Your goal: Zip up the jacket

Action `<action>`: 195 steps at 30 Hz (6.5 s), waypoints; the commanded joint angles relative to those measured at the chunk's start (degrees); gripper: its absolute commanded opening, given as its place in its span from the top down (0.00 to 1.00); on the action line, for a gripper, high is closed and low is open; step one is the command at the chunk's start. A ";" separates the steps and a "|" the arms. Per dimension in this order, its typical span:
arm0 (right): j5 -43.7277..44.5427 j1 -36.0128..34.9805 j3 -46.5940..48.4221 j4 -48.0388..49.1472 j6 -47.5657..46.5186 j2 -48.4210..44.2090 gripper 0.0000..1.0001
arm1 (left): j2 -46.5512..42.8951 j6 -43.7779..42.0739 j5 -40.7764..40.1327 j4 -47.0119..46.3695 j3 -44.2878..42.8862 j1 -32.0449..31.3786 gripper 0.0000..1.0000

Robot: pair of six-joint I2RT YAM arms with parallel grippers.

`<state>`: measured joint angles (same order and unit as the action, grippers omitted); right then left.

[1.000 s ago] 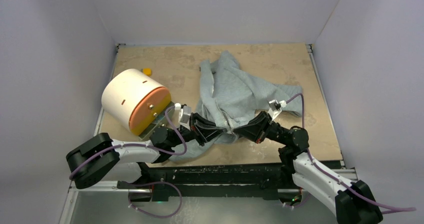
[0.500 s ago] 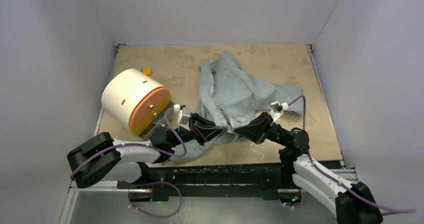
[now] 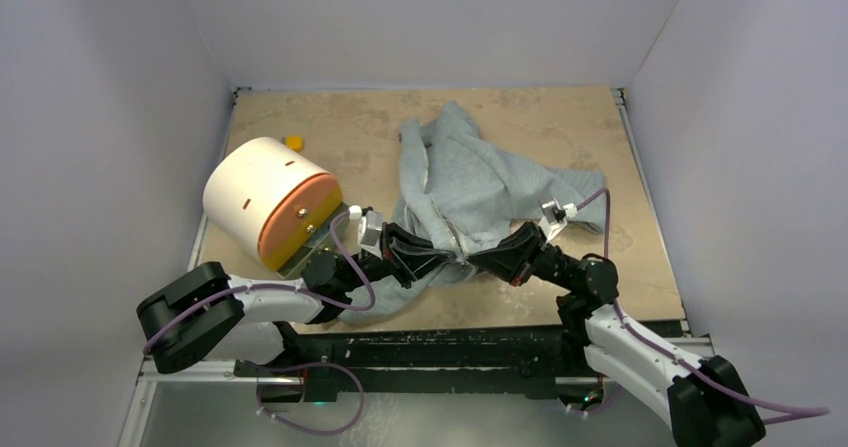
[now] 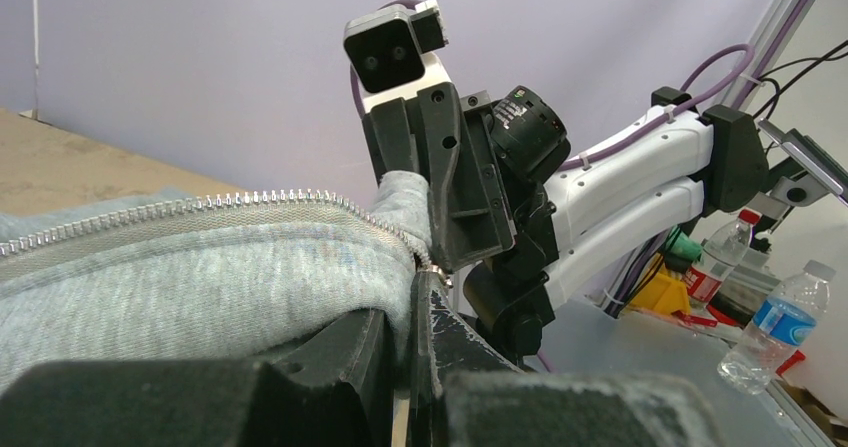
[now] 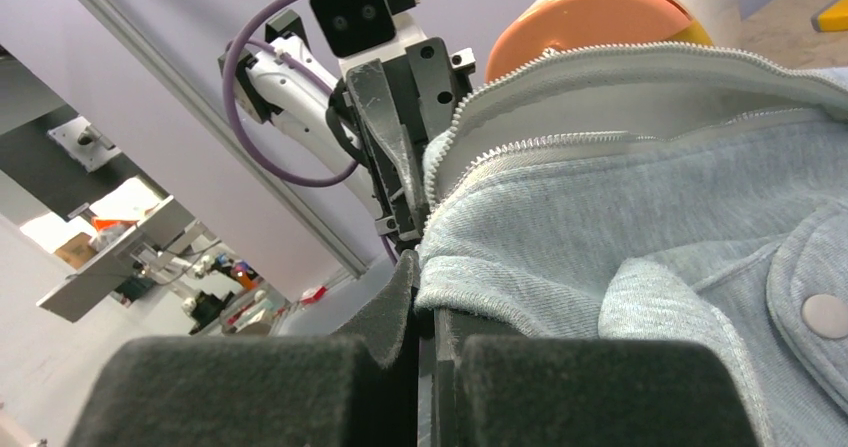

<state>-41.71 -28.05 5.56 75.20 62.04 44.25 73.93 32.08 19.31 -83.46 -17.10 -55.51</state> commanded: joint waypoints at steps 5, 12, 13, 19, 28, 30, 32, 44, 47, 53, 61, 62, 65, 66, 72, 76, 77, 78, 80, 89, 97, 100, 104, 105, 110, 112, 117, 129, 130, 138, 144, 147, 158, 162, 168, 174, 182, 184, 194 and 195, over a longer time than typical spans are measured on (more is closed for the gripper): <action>-1.53 0.00 2.52 8.83 1.28 -0.30 1.00 | 0.24 0.45 -1.46 -7.51 -1.96 0.12 1.00; -0.36 0.01 2.66 5.92 0.39 0.22 1.00 | 0.25 0.82 -0.58 -7.51 -2.47 0.11 1.00; -0.26 0.02 2.90 5.34 0.09 0.22 1.00 | 0.25 0.86 -0.37 -7.51 -2.55 0.09 1.00; -0.47 0.01 4.19 2.08 -1.26 -0.04 1.00 | 0.42 1.36 0.36 -7.33 -2.92 0.06 1.00; 0.44 0.00 4.24 0.67 -1.91 -0.03 1.00 | 0.42 2.31 1.65 -7.37 -3.55 0.11 1.00; 0.61 0.00 4.11 0.15 -2.14 -0.17 1.00 | 0.43 2.53 1.63 -7.42 -3.72 0.07 1.00; 0.58 0.01 4.02 -0.22 -2.29 -0.44 1.00 | 0.42 2.83 1.64 -7.69 -3.66 0.08 1.00; 0.85 0.01 3.67 -2.95 -3.58 -1.63 1.00 | 0.34 4.26 1.28 -9.47 -3.01 0.13 1.00; 0.78 0.00 3.58 -3.12 -3.51 -1.79 1.00 | 0.42 4.40 1.25 -9.65 -2.94 0.08 1.00; 0.85 0.02 3.51 -3.17 -3.55 -1.69 1.00 | 0.49 4.49 1.17 -9.65 -3.02 0.05 1.00; 1.17 -0.05 3.83 -1.91 -3.29 -1.47 1.00 | 1.10 4.92 1.68 -9.10 -3.06 0.06 1.00; 1.29 0.00 3.84 -1.23 -3.07 -1.34 1.00 | 1.24 4.99 1.79 -9.09 -3.11 0.07 1.00; 1.33 0.01 3.76 1.70 -2.14 -0.65 1.00 | 1.77 5.10 1.74 -9.40 -3.18 0.09 1.00; 1.37 0.00 3.68 2.80 -1.62 -0.30 1.00 | 1.99 5.18 1.70 -9.62 -3.20 0.11 1.00; 1.94 0.01 4.25 6.00 -0.60 1.78 1.00 | 2.82 5.69 2.56 -10.10 -3.94 0.09 1.00; 2.67 0.01 4.30 8.07 -0.31 3.08 1.00 | 3.47 6.21 3.04 -10.14 -4.40 0.05 1.00; 2.94 -0.03 4.21 8.64 -0.11 3.32 1.00 | 3.64 6.36 3.19 -10.02 -4.46 0.05 1.00; 3.13 0.01 4.12 9.14 -0.02 3.54 1.00 | 3.79 6.52 3.27 -10.13 -4.43 0.05 1.00; 3.46 0.01 4.03 9.82 0.00 3.80 1.00 | 4.00 6.84 3.40 -10.11 -4.49 0.05 1.00; 5.66 -0.04 3.30 12.55 -0.51 3.70 1.00 | 4.12 7.51 4.23 -8.63 -4.86 0.05 1.00; 8.35 -0.02 3.51 11.22 -1.57 2.75 1.00 | 4.13 7.64 6.69 -4.41 -6.17 -0.27 1.00; 9.05 -0.03 4.06 9.34 -1.80 2.40 1.00 | 4.12 6.65 6.64 -2.22 -6.28 -1.03 1.00; 10.71 0.01 4.34 6.48 -1.96 1.07 1.00 | 3.54 4.10 5.82 4.80 -7.69 -2.26 1.00; 10.95 0.02 4.37 6.11 -2.01 0.69 1.00 | 3.32 3.14 5.18 6.58 -8.05 -2.69 1.00; 11.52 0.02 4.81 1.97 -2.80 -1.31 1.00 | 3.46 1.66 3.60 9.78 -8.15 -3.63 1.00; 11.75 0.01 4.58 0.48 -2.97 -2.05 1.00 | 3.66 1.76 2.87 10.12 -7.87 -3.64 1.00; 12.10 0.01 4.32 -6.42 -3.87 -3.65 1.00 | 4.12 1.90 -1.09 12.52 -6.17 -3.64 1.00; 17.56 0.01 3.16 -40.78 -9.87 -10.83 1.00 | 15.76 3.03 -7.00 9.62 -2.05 -3.93 1.00; 18.03 0.01 3.00 -42.02 -9.65 -10.44 1.00 | 17.24 3.18 -7.01 8.83 -2.06 -4.05 1.00; 16.95 0.00 3.39 -48.77 -10.14 -3.62 1.00 | 26.24 7.83 -8.92 4.17 -0.58 -4.44 1.00; 16.84 0.01 4.76 -54.27 -13.45 -3.74 0.85 | 26.39 9.97 -10.20 9.13 -0.80 -4.60 1.00; 16.33 -0.03 5.37 -55.96 -14.29 -4.28 0.77 | 26.48 10.47 -10.35 9.71 -0.61 -4.61 1.00; 14.79 -0.05 9.20 -73.09 -20.02 -12.52 0.62 | 27.22 11.86 -10.51 10.11 -0.10 -4.61 1.00; 16.99 0.02 11.96 -81.99 -23.10 -16.01 0.60 | 27.00 12.09 -10.51 10.07 0.05 -4.65 1.00; 18.57 -0.05 16.74 -89.50 -28.81 -18.40 0.62 | 26.79 13.03 -10.43 10.05 -0.19 -4.62 1.00; 13.76 -0.10 15.89 -91.00 -29.60 -19.31 0.63 | 27.05 13.19 -10.32 10.09 -0.81 -4.70 1.00; 13.44 -4.92 11.72 -82.25 -29.60 -14.03 0.61 | 27.26 13.10 -9.77 11.33 -1.88 -4.70 1.00; 14.55 -7.78 10.73 -77.64 -29.23 -10.93 0.61 | 27.51 13.11 -9.42 11.51 -2.32 -4.71 1.00; 26.87 -12.69 6.25 -68.68 -31.27 -8.80 0.57 | 28.26 13.19 -8.48 11.82 -3.59 -4.70 1.00; 27.91 -12.69 6.00 -69.24 -31.48 -9.66 0.56 | 28.16 13.19 -8.45 11.96 -3.57 -4.70 1.00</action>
<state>-19.99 -40.51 12.88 1.83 32.27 36.93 101.38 45.04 10.00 -72.31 -19.66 -59.83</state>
